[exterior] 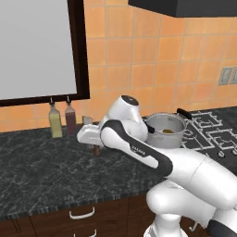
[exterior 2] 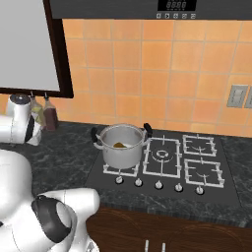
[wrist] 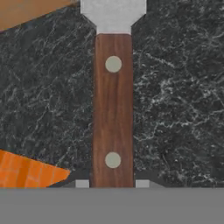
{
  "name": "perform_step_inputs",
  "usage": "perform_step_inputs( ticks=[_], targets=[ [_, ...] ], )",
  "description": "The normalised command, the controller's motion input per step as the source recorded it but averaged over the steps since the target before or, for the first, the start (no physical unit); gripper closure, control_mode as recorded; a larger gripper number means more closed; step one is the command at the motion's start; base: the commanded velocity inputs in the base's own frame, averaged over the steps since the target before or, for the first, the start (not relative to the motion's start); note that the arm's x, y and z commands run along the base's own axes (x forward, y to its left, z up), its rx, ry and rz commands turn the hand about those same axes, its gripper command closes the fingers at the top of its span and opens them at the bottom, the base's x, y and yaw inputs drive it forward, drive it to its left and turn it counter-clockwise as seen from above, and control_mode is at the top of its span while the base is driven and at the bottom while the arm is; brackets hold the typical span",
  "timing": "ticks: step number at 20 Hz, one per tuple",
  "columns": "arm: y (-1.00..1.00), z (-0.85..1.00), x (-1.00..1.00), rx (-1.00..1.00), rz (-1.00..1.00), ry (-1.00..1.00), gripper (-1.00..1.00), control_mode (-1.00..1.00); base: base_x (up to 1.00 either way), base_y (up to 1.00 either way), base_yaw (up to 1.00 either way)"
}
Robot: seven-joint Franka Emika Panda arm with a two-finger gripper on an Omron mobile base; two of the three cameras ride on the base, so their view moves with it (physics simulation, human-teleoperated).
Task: Put the broccoli and avocado in the pot. Retrieve the spatula and lightly stir the vegetables in the pot.
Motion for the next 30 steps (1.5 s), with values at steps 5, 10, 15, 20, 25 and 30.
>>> perform_step_inputs(
  ticks=[5, 10, 15, 20, 25, 30],
  targets=[
    [-0.93, 0.99, 0.0, 0.58, -0.11, 0.33, 1.0, -1.0, 0.0, 0.0, 0.0],
    [-0.82, 0.75, 0.29, 0.49, -0.13, 0.45, 1.0, -1.0, 0.0, 0.0, 0.0],
    [-0.12, 0.04, 0.06, 0.06, -0.02, 0.05, 1.0, -1.0, 0.0, 0.0, 0.0],
    [0.0, 0.01, 0.02, 0.0, -0.02, 0.04, 1.0, -1.0, 0.0, 0.0, 0.0],
    [-0.1, 0.11, 0.07, 0.0, -0.09, 0.16, 1.0, -1.0, 0.0, 0.0, 0.0],
    [-0.39, 0.14, 0.21, 0.13, -0.18, 0.21, 1.0, -1.0, 0.0, 0.0, 0.0]
  ],
)
